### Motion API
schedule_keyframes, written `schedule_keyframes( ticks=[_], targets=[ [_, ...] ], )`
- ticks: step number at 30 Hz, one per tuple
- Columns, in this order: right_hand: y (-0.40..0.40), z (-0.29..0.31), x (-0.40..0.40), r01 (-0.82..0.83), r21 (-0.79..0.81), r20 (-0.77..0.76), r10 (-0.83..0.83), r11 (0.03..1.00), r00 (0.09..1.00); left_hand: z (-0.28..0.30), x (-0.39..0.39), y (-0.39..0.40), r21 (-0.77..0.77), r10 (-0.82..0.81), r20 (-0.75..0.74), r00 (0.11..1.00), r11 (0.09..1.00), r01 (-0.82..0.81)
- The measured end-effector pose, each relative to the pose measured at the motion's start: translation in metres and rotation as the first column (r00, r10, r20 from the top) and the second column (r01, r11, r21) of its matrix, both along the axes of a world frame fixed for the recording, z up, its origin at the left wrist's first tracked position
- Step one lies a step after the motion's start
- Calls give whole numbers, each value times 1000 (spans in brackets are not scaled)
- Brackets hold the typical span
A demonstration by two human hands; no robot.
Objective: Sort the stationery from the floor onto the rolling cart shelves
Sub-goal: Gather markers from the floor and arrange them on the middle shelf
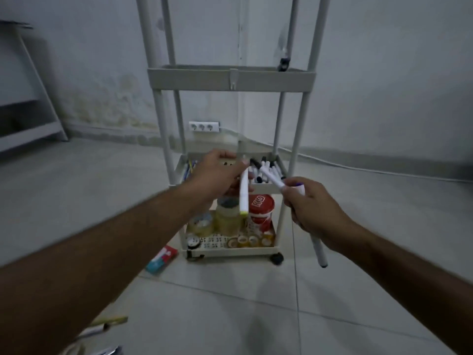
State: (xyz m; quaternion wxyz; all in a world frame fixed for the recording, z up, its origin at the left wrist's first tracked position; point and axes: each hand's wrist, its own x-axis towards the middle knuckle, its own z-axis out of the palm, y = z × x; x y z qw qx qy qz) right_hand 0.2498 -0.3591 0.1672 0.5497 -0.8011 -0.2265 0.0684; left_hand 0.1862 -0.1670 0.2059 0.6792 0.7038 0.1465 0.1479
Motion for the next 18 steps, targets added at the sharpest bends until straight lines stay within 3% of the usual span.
schedule_keyframes(
  ticks=[2,4,7,10,14,18],
  targets=[
    [13,1,16,30,-60,41,-28,998,999,0,30,6,12,26,-14,1000,1000,-26],
    [24,-1,29,92,-122,184,-69,988,981,-5,59,17,80,63,-50,997,995,-59],
    [35,-9,45,234,-99,402,-177,967,899,-17,94,31,142,126,-86,988,983,-113],
    [39,-20,57,301,-78,517,-220,950,827,-28,126,36,218,138,-137,981,970,-106],
    [47,-25,72,301,-250,589,-102,920,801,-34,154,29,328,112,-195,974,944,-43],
    [56,-15,82,245,-492,521,57,835,851,-40,161,22,398,73,-257,964,917,37]
  ],
)
